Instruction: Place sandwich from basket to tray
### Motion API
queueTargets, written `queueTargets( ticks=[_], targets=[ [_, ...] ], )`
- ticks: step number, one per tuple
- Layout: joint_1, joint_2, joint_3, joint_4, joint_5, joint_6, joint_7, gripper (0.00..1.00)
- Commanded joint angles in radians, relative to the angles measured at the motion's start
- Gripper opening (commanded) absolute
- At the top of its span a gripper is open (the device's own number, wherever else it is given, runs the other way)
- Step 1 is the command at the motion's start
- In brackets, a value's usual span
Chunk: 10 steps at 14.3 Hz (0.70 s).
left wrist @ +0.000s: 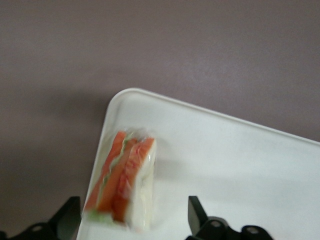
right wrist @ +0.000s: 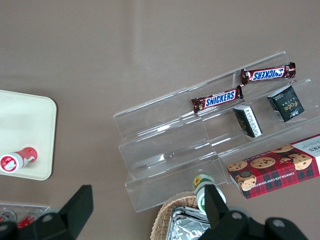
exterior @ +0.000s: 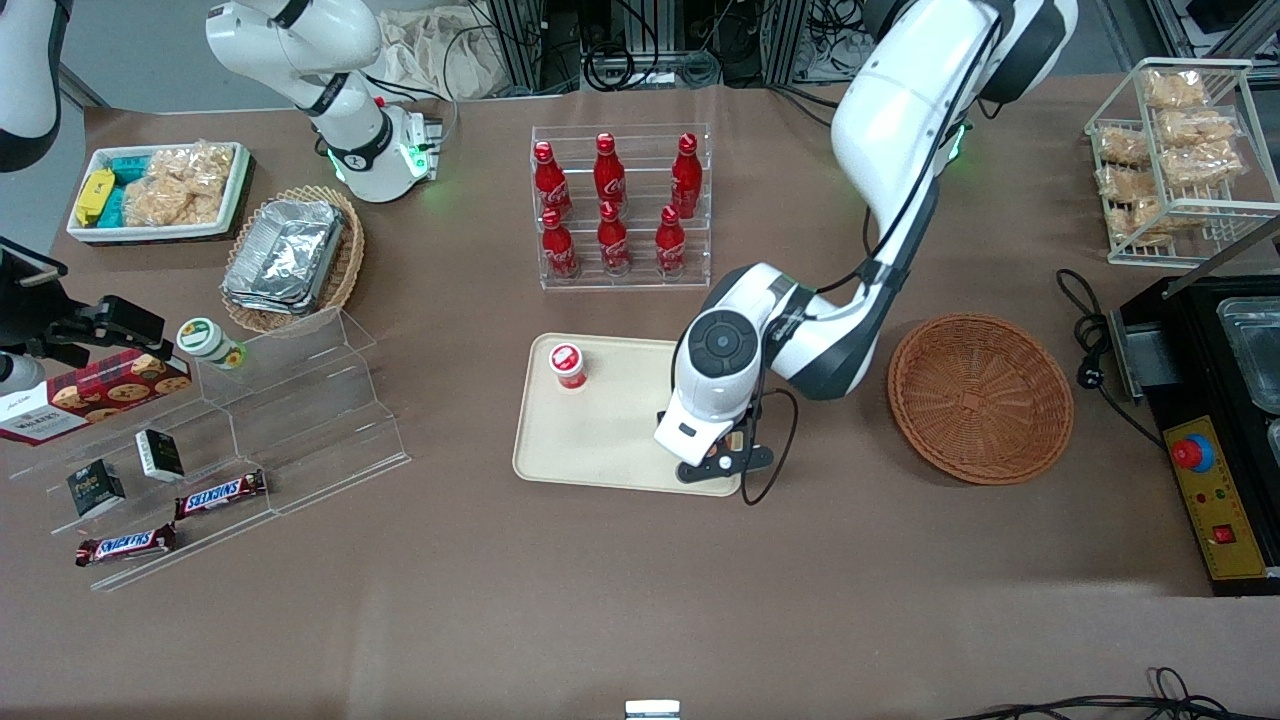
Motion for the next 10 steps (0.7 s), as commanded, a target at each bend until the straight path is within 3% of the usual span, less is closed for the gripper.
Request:
queueTargets(
  ticks=[1, 7, 10],
  targets=[
    [0.043, -0.171, 0.008, -0.040, 0.015, -0.172, -0.039, 1.00],
    [0.224, -0.455, 0.007, -0.155, 0.013, -0.311, -0.014, 1.00],
    [0.316, -0.570, 0.007, -0.258, 0.009, -0.312, 0.114, 1.00]
  ],
)
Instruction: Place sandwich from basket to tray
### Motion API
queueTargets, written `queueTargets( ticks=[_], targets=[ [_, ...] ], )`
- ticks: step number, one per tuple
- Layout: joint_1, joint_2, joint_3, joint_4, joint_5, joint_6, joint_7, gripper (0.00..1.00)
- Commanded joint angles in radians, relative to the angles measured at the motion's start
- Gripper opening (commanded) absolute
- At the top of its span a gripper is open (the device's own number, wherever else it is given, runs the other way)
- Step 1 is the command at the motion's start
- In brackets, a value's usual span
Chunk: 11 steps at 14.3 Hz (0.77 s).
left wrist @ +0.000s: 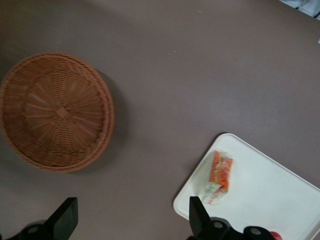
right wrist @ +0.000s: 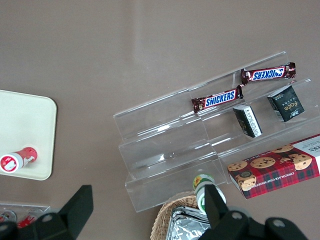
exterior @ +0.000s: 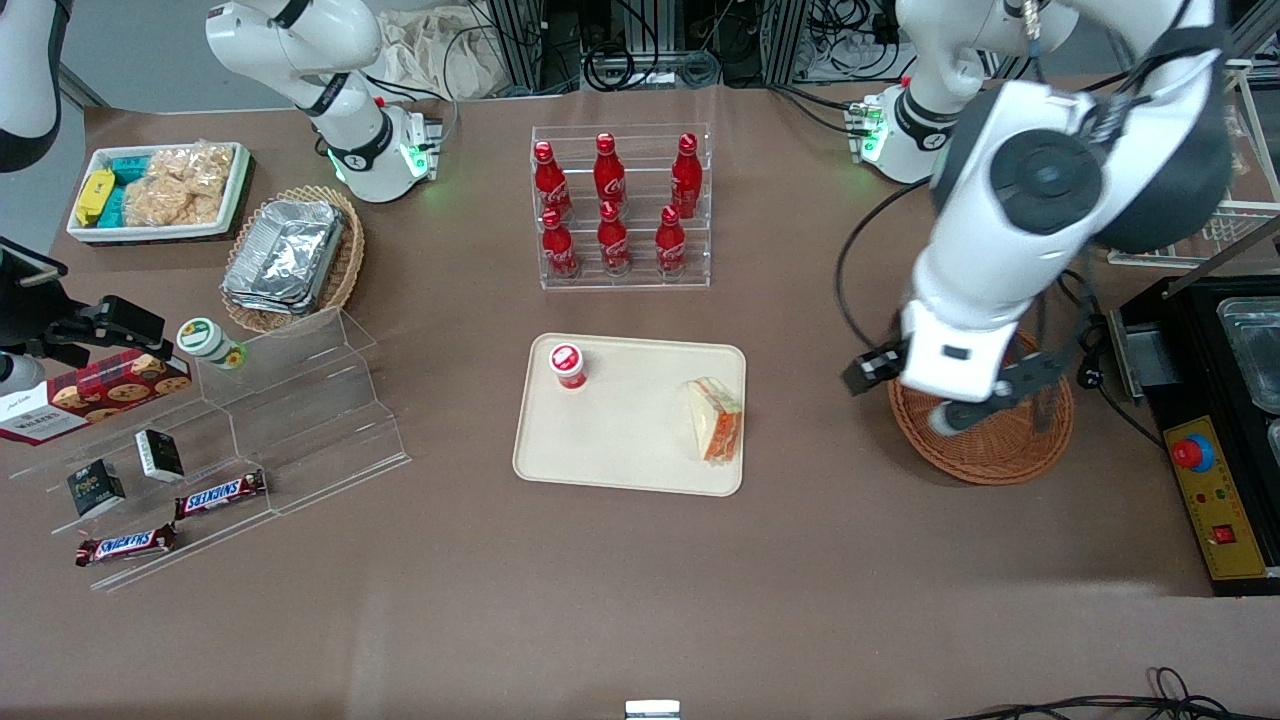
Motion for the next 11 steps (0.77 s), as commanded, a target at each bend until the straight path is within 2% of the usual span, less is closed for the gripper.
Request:
queueTargets(
  ticks=[1, 5, 8, 11],
  targets=[
    [0.102, -0.148, -0.013, -0.162, -0.007, 0.007, 0.164, 1.00],
    [0.228, -0.243, 0.006, -0.229, -0.055, -0.059, 0.524, 1.00],
    [0.228, -0.289, 0.126, -0.238, -0.099, -0.099, 0.748, 1.00],
    [0.227, -0.309, 0.174, -0.241, -0.105, -0.107, 0.768, 1.00]
  ],
)
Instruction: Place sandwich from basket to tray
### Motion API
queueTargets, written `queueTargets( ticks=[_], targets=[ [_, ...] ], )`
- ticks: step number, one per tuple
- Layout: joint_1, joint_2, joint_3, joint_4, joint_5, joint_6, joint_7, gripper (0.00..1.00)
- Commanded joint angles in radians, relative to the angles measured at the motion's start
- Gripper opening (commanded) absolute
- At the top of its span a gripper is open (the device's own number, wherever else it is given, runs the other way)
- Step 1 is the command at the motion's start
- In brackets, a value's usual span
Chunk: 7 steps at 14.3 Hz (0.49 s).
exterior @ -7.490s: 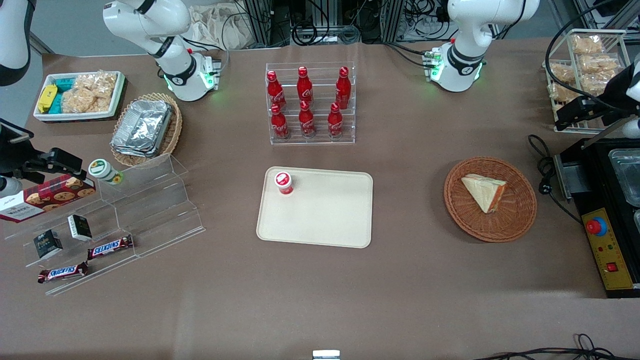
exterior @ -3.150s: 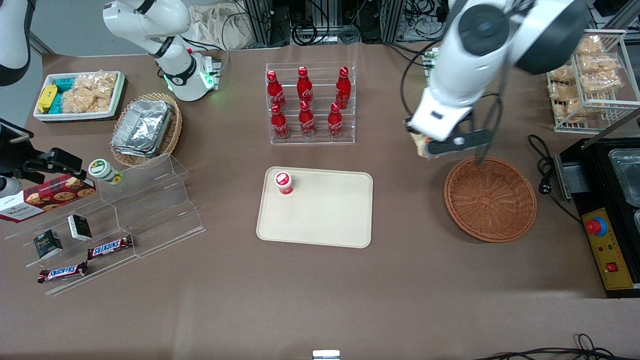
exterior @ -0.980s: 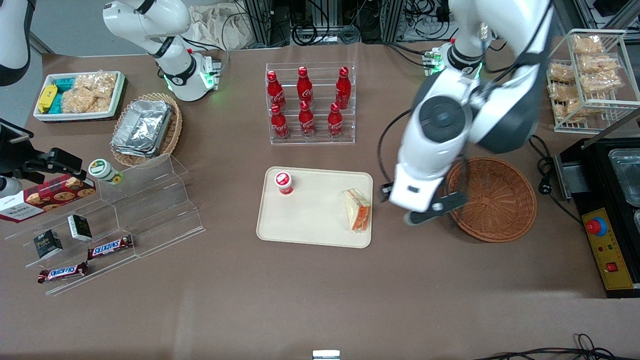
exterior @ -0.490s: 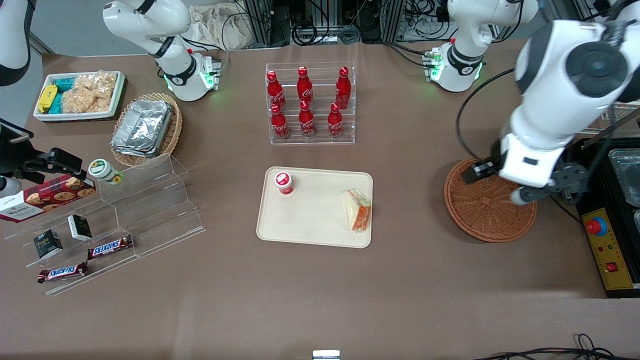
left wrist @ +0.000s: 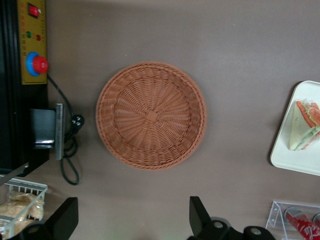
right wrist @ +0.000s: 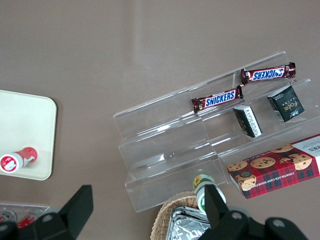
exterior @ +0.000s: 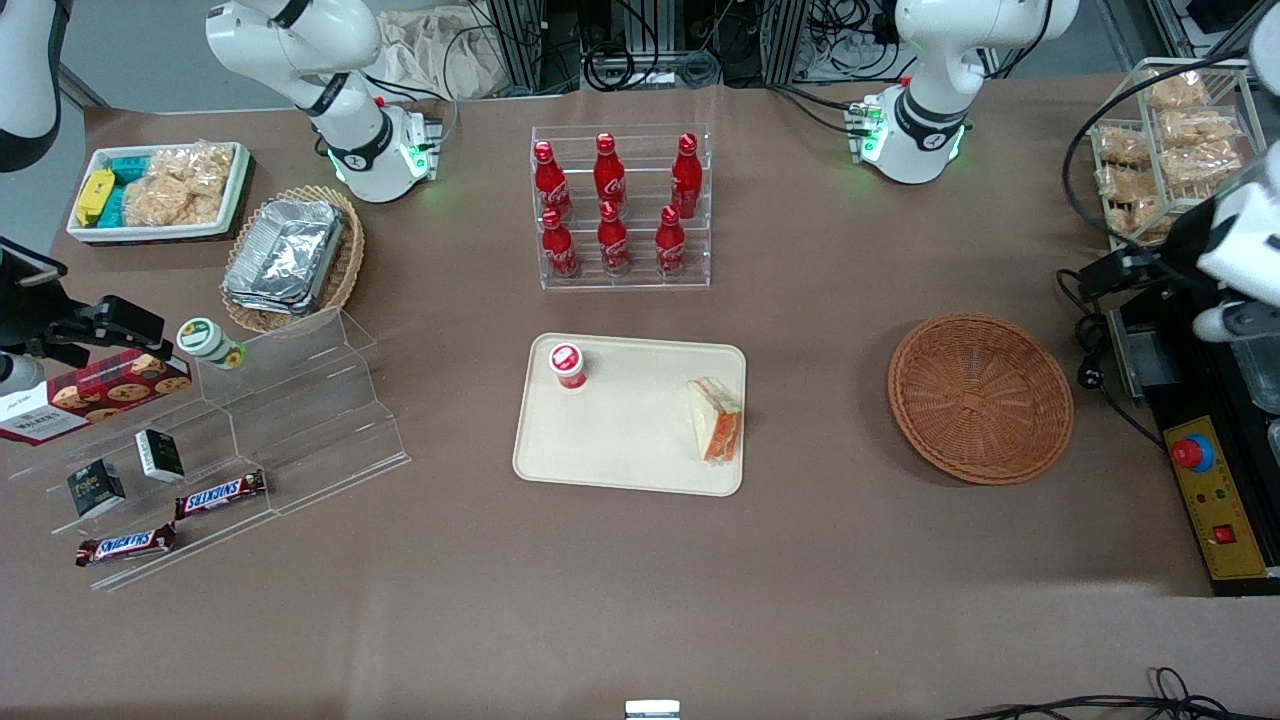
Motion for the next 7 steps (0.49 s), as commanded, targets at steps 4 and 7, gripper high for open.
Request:
queueTargets(
  ticks=[4, 7],
  targets=[
    [-0.002, -0.030, 0.004, -0.007, 0.002, -0.015, 0.034, 1.00],
    [-0.002, -0.037, 0.007, 0.005, -0.006, -0.035, 0.039, 1.00]
  ],
)
